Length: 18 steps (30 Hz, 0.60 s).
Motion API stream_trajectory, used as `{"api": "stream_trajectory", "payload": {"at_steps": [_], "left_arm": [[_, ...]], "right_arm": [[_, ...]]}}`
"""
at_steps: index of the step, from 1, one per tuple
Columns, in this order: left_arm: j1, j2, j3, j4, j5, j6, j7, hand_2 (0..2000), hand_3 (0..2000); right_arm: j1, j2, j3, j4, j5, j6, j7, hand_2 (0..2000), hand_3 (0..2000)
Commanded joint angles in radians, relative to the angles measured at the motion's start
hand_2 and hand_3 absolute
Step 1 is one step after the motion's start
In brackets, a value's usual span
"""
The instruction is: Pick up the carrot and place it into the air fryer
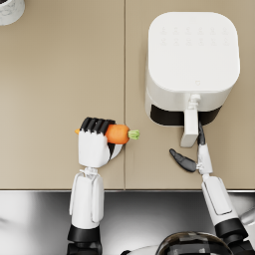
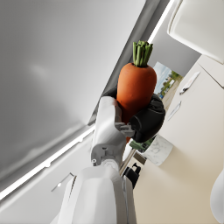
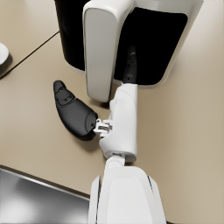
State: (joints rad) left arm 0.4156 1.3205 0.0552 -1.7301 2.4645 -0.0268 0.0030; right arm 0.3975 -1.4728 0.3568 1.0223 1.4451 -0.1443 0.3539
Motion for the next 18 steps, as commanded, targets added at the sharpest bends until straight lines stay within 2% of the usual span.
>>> {"api": "stream_trajectory", "payload": {"at_steps": [1,5,6,7,9,10,11,12,13,14,15,18], "left_arm": [[0.028,0.008,0.026,-0.009,-0.001,0.000,0.000,2000,2000],[0.024,0.012,0.047,-0.009,-0.002,0.000,0.000,2000,2000],[0.009,0.009,0.051,-0.021,-0.002,0.000,0.000,2000,2000],[-0.005,0.006,0.057,-0.040,-0.002,0.000,0.000,2000,2000],[-0.032,0.000,0.067,-0.073,-0.002,0.000,0.000,2000,2000],[-0.042,-0.003,0.068,-0.093,-0.002,0.000,0.000,2000,2000],[-0.044,-0.002,0.064,-0.105,-0.002,0.000,0.000,2000,2000],[-0.044,0.000,0.063,-0.105,-0.002,-0.001,0.000,2000,2000],[-0.042,0.002,0.062,-0.106,-0.002,-0.001,0.000,2000,2000],[-0.040,0.004,0.066,-0.101,-0.002,-0.001,0.001,2000,2000],[-0.039,0.006,0.069,-0.095,-0.002,-0.001,0.001,2000,2000],[-0.053,0.006,0.082,-0.094,-0.003,-0.001,0.001,2000,2000]], "right_arm": [[0.083,-0.035,0.024,-0.127,0.002,-0.013,-0.022,0,0],[0.063,-0.036,0.019,-0.147,0.005,-0.059,0.098,0,0],[0.061,-0.038,0.059,-0.142,0.006,-0.059,0.084,0,0],[0.063,-0.042,0.104,-0.145,0.009,-0.112,0.135,0,0],[0.076,-0.046,0.154,-0.130,0.018,-0.238,0.127,0,0],[0.076,-0.042,0.167,-0.089,0.018,-0.249,0.118,1361,327],[0.066,-0.036,0.156,-0.026,0.018,-0.272,0.090,2000,653],[0.055,-0.024,0.153,0.039,0.012,-0.231,-0.004,2000,980],[0.055,-0.001,0.165,0.094,0.004,-0.160,-0.102,2000,1307],[0.052,0.017,0.176,0.137,-0.001,-0.112,-0.174,2000,1633],[0.046,0.037,0.190,0.189,-0.005,-0.090,-0.227,2000,1960],[0.011,0.107,0.230,0.337,-0.011,-0.044,-0.313,2000,2000]]}}
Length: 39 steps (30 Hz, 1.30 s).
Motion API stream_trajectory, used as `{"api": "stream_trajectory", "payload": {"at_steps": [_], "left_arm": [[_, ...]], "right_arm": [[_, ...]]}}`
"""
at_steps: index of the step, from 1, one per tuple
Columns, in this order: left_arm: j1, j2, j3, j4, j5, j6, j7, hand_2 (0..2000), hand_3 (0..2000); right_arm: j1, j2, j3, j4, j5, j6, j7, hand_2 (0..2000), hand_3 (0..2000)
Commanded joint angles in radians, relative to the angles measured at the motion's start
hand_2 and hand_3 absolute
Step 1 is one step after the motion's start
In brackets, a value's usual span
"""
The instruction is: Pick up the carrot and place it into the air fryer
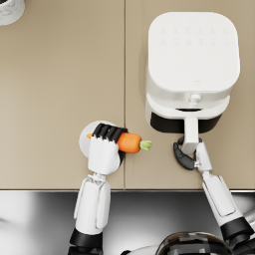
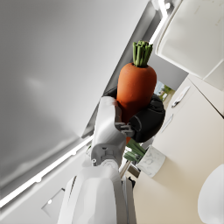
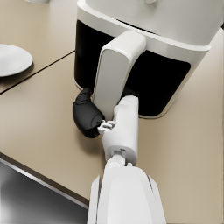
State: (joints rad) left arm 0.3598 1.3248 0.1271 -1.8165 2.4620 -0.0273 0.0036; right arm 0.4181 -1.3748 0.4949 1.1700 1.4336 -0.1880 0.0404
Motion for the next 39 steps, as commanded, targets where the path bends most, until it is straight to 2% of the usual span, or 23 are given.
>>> {"api": "stream_trajectory", "payload": {"at_steps": [1,7,13,17,18,19,20,22,23,24,25,26,27,29,30,31,33,34,35,36,37,38,39], "left_arm": [[0.001,0.002,0.010,-0.007,0.000,0.000,0.000,2000,2000],[0.012,0.015,0.030,-0.023,0.000,0.000,0.000,2000,2000],[0.122,0.083,0.095,0.067,0.000,0.000,0.000,2000,2000],[0.190,0.129,0.143,0.108,0.000,0.000,0.000,2000,2000],[0.200,0.136,0.149,0.108,0.000,0.000,0.000,2000,2000],[0.210,0.144,0.158,0.109,0.000,0.000,0.000,2000,2000],[0.229,0.157,0.173,0.128,0.000,0.000,0.000,2000,2000],[0.254,0.176,0.206,0.165,0.000,0.000,0.000,2000,2000],[0.267,0.185,0.223,0.188,0.000,0.000,0.000,2000,2000],[0.272,0.190,0.242,0.202,0.000,0.000,0.000,2000,2000],[0.281,0.199,0.264,0.228,0.000,0.000,0.000,2000,2000],[0.284,0.202,0.282,0.243,0.000,-0.001,-0.001,2000,2000],[0.295,0.212,0.302,0.271,0.000,-0.001,-0.001,2000,2000],[0.312,0.226,0.322,0.313,0.000,-0.001,0.000,2000,2000],[0.321,0.234,0.327,0.329,0.000,-0.001,0.000,2000,2000],[0.329,0.241,0.337,0.347,0.000,-0.001,0.000,2000,2000],[0.327,0.245,0.380,0.344,0.000,0.000,0.000,2000,2000],[0.503,0.031,0.718,0.338,0.000,0.000,0.000,2000,2000],[0.356,0.183,0.513,0.336,0.000,0.004,0.000,2000,2000],[0.351,0.174,0.544,0.336,0.001,0.004,-0.001,2000,2000],[0.342,0.169,0.561,0.343,0.001,0.002,0.000,639,1673],[0.332,0.163,0.561,0.352,0.001,0.009,-0.001,0,1347],[0.311,0.147,0.562,0.349,0.001,0.008,-0.002,0,1020]], "right_arm": [[-0.018,0.030,0.106,0.225,-0.001,0.011,-0.015,2000,2000],[-0.054,0.218,0.233,0.436,-0.003,0.152,-0.039,2000,2000],[-0.070,0.394,0.340,0.636,-0.005,0.129,-0.029,2000,2000],[-0.060,0.461,0.379,0.723,-0.006,0.182,-0.024,2000,2000],[-0.061,0.470,0.380,0.743,-0.006,0.193,-0.021,2000,2000],[-0.226,0.341,0.177,0.757,-0.007,0.200,-0.019,2000,2000],[-0.097,0.469,0.354,0.777,-0.006,0.218,-0.025,2000,2000],[-0.092,0.494,0.379,0.831,-0.007,0.230,-0.020,2000,2000],[-0.239,0.386,0.214,0.847,-0.007,0.228,-0.020,2000,2000],[-0.123,0.484,0.365,0.851,-0.006,0.235,-0.025,2000,2000],[-0.118,0.494,0.378,0.858,-0.007,0.245,-0.020,2000,2000],[-0.244,0.401,0.235,0.859,-0.007,0.255,-0.018,2000,2000],[-0.139,0.489,0.363,0.857,-0.007,0.270,-0.022,2000,2000],[-0.127,0.498,0.379,0.868,-0.009,0.285,-0.027,2000,2000],[-0.152,0.627,0.309,0.677,-0.010,0.280,-0.026,2000,2000],[-0.248,0.414,0.247,0.873,-0.010,0.276,-0.027,2000,2000],[-0.141,0.490,0.379,0.874,-0.010,0.282,-0.031,2000,2000],[-0.139,0.488,0.379,0.868,-0.010,0.275,-0.030,2000,2000],[-0.139,0.483,0.380,0.867,-0.010,0.282,-0.031,2000,2000],[-0.241,0.405,0.257,0.870,-0.011,0.281,-0.034,2000,2000],[-0.140,0.482,0.376,0.870,-0.010,0.286,-0.038,2000,2000],[-0.136,0.492,0.378,0.865,-0.010,0.289,-0.036,2000,2000],[-0.135,0.490,0.379,0.859,-0.011,0.274,-0.034,2000,2000]]}}
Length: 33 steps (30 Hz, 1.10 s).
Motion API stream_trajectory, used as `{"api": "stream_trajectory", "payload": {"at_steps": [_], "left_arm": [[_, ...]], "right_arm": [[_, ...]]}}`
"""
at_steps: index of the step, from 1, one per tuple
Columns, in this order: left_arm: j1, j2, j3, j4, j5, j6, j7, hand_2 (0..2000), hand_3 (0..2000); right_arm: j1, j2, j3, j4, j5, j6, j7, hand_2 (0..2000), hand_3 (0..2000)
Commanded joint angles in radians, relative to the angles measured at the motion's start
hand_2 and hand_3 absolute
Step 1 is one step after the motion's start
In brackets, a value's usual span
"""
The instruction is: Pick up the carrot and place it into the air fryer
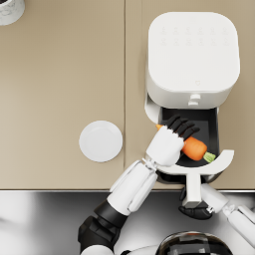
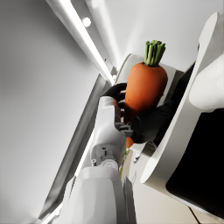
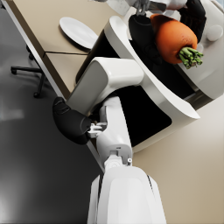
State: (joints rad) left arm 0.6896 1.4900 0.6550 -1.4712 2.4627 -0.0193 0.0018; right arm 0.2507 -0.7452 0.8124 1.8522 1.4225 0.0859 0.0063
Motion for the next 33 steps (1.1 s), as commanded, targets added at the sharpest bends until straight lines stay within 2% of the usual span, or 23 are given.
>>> {"api": "stream_trajectory", "payload": {"at_steps": [1,2,3,4,8,10,13,16,20,26,33], "left_arm": [[-0.039,-0.038,0.029,-0.012,0.001,0.009,0.001,0,693],[-0.059,-0.059,0.018,-0.038,0.001,0.042,-0.001,0,367],[-0.080,-0.078,0.008,-0.068,0.001,0.068,-0.005,0,40],[-0.110,-0.105,-0.009,-0.112,0.001,0.090,-0.010,0,0],[-0.242,-0.233,-0.147,-0.279,0.001,0.171,-0.020,0,0],[-0.296,-0.270,-0.256,-0.339,0.001,0.178,-0.020,0,0],[-0.326,-0.271,-0.423,-0.379,0.000,0.113,-0.013,0,0],[-0.322,-0.259,-0.528,-0.407,0.000,0.054,-0.006,0,0],[-0.332,-0.257,-0.548,-0.397,-0.001,0.028,-0.003,0,0],[-0.329,-0.248,-0.582,-0.379,-0.001,0.020,-0.002,0,0],[-0.315,-0.236,-0.612,-0.395,-0.001,0.019,-0.002,0,0]], "right_arm": [[0.037,-0.136,0.062,0.175,0.000,0.008,0.001,2000,2000],[0.038,-0.138,0.062,0.168,-0.001,0.005,0.000,2000,2000],[-0.078,-0.227,-0.076,0.168,0.000,-0.001,-0.002,2000,2000],[0.028,-0.152,0.040,0.164,0.001,0.004,-0.006,2000,2000],[0.059,-0.156,0.050,0.124,-0.002,-0.004,-0.010,2000,2000],[0.079,-0.165,0.037,0.096,-0.003,0.003,-0.011,2000,2000],[0.115,-0.196,-0.004,0.030,-0.003,0.030,-0.012,2000,2000],[0.149,-0.242,-0.074,-0.005,0.000,0.063,-0.013,2000,2000],[0.194,-0.340,-0.162,-0.063,0.005,0.114,-0.015,2000,2000],[0.284,-0.482,-0.231,-0.280,0.008,0.190,-0.006,2000,2000],[0.411,-0.601,-0.319,-0.522,0.009,0.284,-0.003,2000,2000]]}}
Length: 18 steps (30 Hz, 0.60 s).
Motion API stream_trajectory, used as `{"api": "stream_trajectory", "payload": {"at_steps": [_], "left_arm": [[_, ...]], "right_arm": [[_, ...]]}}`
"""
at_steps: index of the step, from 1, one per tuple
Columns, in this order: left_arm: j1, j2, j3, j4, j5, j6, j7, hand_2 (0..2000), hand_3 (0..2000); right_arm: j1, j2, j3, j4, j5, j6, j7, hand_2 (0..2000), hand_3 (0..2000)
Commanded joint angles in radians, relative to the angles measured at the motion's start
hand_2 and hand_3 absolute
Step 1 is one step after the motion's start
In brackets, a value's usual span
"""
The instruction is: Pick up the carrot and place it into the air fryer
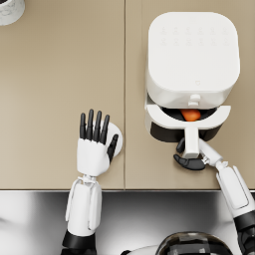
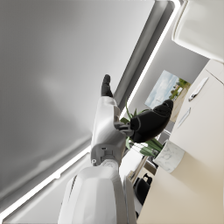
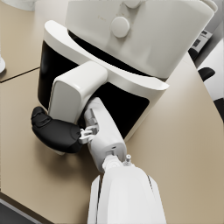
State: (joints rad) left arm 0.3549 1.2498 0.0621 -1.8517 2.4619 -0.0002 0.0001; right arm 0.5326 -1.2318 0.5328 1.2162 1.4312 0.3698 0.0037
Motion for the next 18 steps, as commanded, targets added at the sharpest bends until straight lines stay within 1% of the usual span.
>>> {"api": "stream_trajectory", "payload": {"at_steps": [1,3,6,9,12,13,14,15,16,17,18], "left_arm": [[0.025,0.007,-0.023,-0.022,0.000,0.000,0.000,0,0],[0.037,0.010,-0.039,-0.023,0.000,0.000,0.000,0,0],[0.048,0.014,-0.053,-0.019,0.000,0.000,0.000,0,0],[0.046,0.016,-0.070,-0.016,0.000,0.000,0.000,0,0],[0.030,0.016,-0.064,-0.011,0.000,0.000,0.000,0,0],[0.043,0.018,-0.076,-0.002,0.000,0.000,0.000,0,0],[0.029,0.018,-0.069,-0.006,0.000,0.000,0.000,0,0],[0.040,0.019,-0.076,-0.002,0.000,0.000,0.000,0,0],[0.029,0.019,-0.072,-0.003,0.000,0.000,0.000,0,0],[0.022,0.019,-0.076,-0.002,0.000,0.000,0.000,0,0],[0.023,0.019,-0.073,-0.001,0.000,0.000,0.000,0,0]], "right_arm": [[0.142,-0.128,-0.057,0.080,0.000,0.011,-0.001,2000,2000],[0.179,-0.173,-0.099,-0.004,0.001,0.031,0.001,2000,2000],[0.239,-0.237,-0.159,-0.152,0.000,0.037,0.004,2000,2000],[0.300,-0.276,-0.195,-0.286,0.001,0.045,-0.021,2000,2000],[0.365,-0.306,-0.207,-0.391,0.002,0.043,-0.032,2000,2000],[0.382,-0.315,-0.208,-0.419,-0.001,0.054,-0.028,2000,2000],[0.388,-0.317,-0.204,-0.429,-0.003,0.078,-0.024,2000,2000],[0.393,-0.317,-0.193,-0.445,-0.004,0.118,-0.025,2000,2000],[0.383,-0.305,-0.176,-0.432,-0.005,0.186,-0.023,2000,2000],[0.369,-0.292,-0.159,-0.405,-0.006,0.211,-0.025,2000,2000],[0.213,-0.214,-0.194,-0.424,-0.008,0.211,-0.023,2000,2000]]}}
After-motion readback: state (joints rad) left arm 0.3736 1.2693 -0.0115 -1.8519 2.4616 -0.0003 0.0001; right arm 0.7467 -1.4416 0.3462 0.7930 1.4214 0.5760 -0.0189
